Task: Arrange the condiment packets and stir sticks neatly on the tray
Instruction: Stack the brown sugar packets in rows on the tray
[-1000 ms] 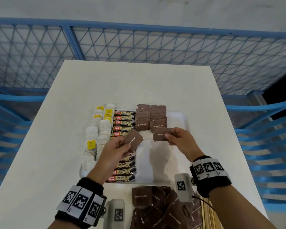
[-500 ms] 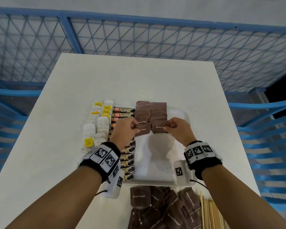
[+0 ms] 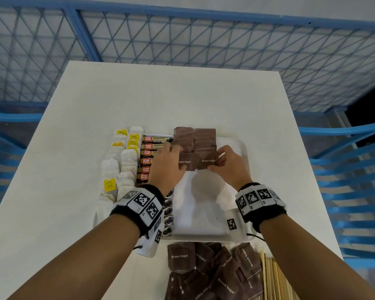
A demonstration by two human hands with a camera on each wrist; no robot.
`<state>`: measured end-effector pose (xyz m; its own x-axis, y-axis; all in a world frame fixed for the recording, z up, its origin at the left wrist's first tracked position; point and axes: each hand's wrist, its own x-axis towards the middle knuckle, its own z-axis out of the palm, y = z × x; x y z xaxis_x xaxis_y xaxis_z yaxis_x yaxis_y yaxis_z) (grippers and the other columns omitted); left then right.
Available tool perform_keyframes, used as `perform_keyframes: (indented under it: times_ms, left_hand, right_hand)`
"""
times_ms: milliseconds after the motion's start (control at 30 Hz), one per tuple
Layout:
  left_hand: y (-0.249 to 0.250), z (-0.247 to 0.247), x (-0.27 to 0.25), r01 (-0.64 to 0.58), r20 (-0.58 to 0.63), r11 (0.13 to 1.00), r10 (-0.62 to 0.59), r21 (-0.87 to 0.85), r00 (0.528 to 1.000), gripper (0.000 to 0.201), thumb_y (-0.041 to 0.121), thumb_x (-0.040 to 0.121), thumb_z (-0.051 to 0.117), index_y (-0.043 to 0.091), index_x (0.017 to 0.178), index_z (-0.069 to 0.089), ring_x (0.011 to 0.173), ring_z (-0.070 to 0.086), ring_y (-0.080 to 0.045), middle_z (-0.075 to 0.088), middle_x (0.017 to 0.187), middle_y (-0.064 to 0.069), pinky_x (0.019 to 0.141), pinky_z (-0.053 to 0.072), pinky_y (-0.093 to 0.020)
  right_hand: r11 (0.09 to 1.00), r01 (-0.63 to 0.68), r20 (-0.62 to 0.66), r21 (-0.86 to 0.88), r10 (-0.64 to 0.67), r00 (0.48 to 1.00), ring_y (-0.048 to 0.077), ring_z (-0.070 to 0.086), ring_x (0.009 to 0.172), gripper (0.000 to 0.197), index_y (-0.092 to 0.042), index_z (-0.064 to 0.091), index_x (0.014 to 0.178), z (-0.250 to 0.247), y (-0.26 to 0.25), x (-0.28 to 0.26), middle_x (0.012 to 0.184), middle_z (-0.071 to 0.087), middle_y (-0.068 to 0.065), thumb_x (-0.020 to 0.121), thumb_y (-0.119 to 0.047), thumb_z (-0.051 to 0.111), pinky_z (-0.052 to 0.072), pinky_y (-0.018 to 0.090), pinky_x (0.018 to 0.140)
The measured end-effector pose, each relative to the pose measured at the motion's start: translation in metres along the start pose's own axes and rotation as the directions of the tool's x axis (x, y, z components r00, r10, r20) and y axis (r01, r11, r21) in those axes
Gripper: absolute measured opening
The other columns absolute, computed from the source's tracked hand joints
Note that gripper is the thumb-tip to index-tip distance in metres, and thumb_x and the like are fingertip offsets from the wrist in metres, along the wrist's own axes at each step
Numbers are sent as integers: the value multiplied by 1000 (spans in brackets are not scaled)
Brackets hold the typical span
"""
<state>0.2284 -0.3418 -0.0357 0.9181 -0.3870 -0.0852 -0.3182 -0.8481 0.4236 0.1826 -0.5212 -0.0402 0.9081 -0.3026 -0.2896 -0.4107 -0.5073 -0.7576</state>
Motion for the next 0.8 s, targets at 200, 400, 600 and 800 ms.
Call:
perform_keyframes:
  times_ms: [200, 400, 600, 800]
  left_hand:
    - [-1, 4, -2, -34, -20, 995, 36, 98, 999, 35, 21, 77, 70, 8, 108, 60, 99, 51, -32, 51, 112, -14, 83, 43, -40]
    - [0, 1, -2, -44, -30, 993, 47, 107, 998, 37, 24, 77, 70, 10, 110, 59, 102, 51, -32, 50, 115, -14, 85, 42, -40]
    - [6, -17, -29, -105, -70, 994, 107, 36, 992, 29, 18, 81, 68, 9, 108, 61, 101, 52, -29, 51, 111, -13, 86, 41, -34]
    - [11, -25, -106, -174, 272, 967, 221, -184, 937, 23, 21, 91, 55, 16, 114, 57, 86, 43, -6, 51, 106, 2, 75, 30, -15]
  right_hand:
    - [1000, 9, -16, -21, -9, 1000, 4, 53, 64, 37, -7, 49, 106, 1, 0, 2, 68, 56, -5, 77, -7, 71, 42, 7, 55]
    - [996, 21, -38, -88, -24, 999, 14, 50, 79, 47, -9, 45, 115, 4, 1, 3, 94, 51, 6, 76, -11, 71, 33, 7, 58]
    - [993, 42, -124, -112, -56, 991, 11, 44, 86, 50, -11, 44, 121, -4, -4, -20, 103, 46, 4, 79, -18, 71, 32, 14, 74]
    - [975, 110, 52, -191, -102, 993, 4, 51, 68, 17, -17, 59, 99, -13, 6, -87, 82, 57, -5, 84, -22, 66, 42, 16, 70]
